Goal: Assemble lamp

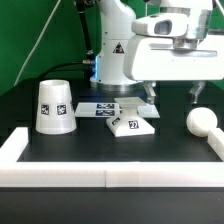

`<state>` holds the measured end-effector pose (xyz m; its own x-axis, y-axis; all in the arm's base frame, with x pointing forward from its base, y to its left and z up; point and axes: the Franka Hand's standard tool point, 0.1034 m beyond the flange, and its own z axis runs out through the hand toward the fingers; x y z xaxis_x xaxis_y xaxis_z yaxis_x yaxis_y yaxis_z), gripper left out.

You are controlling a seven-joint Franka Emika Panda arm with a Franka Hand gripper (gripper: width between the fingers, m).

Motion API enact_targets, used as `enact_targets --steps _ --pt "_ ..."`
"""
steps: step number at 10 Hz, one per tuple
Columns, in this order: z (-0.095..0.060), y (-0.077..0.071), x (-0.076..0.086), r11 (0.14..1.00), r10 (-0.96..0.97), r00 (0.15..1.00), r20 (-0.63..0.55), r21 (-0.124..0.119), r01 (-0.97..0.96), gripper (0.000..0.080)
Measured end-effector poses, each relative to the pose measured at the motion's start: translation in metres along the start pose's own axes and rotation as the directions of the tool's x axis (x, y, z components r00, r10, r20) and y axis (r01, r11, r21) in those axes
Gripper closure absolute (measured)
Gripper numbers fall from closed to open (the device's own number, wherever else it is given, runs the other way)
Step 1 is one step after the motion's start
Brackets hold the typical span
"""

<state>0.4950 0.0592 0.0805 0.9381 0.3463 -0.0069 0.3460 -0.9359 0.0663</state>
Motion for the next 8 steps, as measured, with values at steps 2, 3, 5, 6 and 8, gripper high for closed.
enact_targets --steps 2,3,5,6,8 --pt "-0.001 0.022 -0.029 1.000 -0.025 1.000 0.018 0.011 0.024 0.0100" --pt "-0.003 0.032 -0.037 1.000 -0.024 1.000 0.018 0.016 0.023 0.0100" --pt "-0.001 0.036 -0.042 0.999 -0.029 0.999 0.018 0.019 0.029 0.0100" --pt "-0.001 0.036 -0.042 0.999 -0.031 0.999 0.019 0.019 0.030 0.0100" --pt "-0.001 0.036 -0.042 0.999 -0.031 0.999 0.019 0.019 0.030 0.0100"
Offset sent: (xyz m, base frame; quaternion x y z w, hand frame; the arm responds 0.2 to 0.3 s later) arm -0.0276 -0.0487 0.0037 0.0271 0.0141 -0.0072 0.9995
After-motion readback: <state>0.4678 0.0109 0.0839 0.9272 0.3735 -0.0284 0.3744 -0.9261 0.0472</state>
